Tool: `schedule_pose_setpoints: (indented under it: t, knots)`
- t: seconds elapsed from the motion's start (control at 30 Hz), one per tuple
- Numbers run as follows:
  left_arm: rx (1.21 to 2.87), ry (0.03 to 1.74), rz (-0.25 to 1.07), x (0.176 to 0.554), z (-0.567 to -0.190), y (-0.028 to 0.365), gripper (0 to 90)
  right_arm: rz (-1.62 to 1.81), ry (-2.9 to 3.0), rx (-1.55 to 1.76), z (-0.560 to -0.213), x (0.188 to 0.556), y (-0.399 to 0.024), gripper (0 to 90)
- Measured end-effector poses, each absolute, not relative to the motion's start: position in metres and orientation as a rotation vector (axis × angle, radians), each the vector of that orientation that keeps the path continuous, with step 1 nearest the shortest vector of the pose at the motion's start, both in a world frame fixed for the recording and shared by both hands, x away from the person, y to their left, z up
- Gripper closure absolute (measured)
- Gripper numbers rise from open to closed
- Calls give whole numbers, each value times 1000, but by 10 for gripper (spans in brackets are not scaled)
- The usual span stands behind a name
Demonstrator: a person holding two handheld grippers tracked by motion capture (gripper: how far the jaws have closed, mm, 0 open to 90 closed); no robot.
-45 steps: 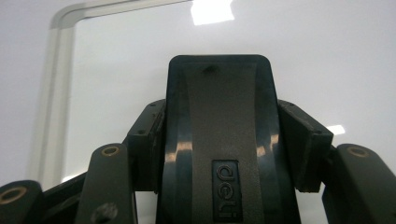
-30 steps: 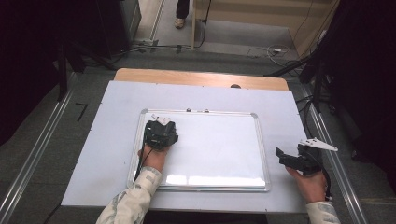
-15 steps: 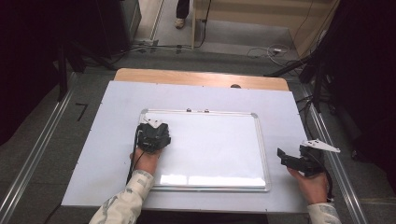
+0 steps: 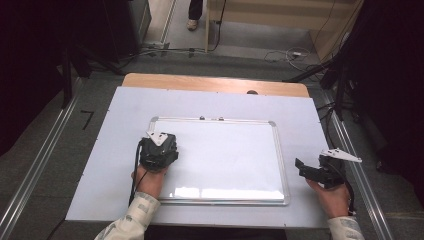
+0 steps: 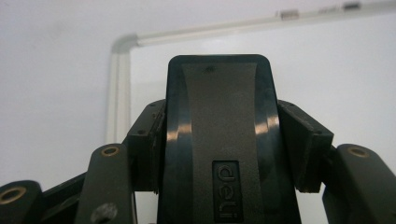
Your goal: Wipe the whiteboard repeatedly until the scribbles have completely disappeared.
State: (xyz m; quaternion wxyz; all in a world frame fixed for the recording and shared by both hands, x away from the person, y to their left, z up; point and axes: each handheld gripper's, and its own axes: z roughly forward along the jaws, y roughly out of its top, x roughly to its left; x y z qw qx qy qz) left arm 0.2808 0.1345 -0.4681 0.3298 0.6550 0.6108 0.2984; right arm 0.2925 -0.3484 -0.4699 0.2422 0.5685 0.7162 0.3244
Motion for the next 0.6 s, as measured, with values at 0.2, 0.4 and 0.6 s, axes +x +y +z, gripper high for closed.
schedule_pose_setpoints:
  t: [0.2, 0.4, 0.6]
  knots:
    - [1642, 1644, 757, 268, -463, 149, 407, 893, 1961, 1550, -470, 293, -348, 84]
    - [1639, 1666, 758, 257, -470, 149, 407, 893, 1965, 1544, -470, 294, -346, 84]
    - [1626, 1708, 770, 244, -479, 147, 406, 886, 1968, 1544, -470, 294, -345, 84]
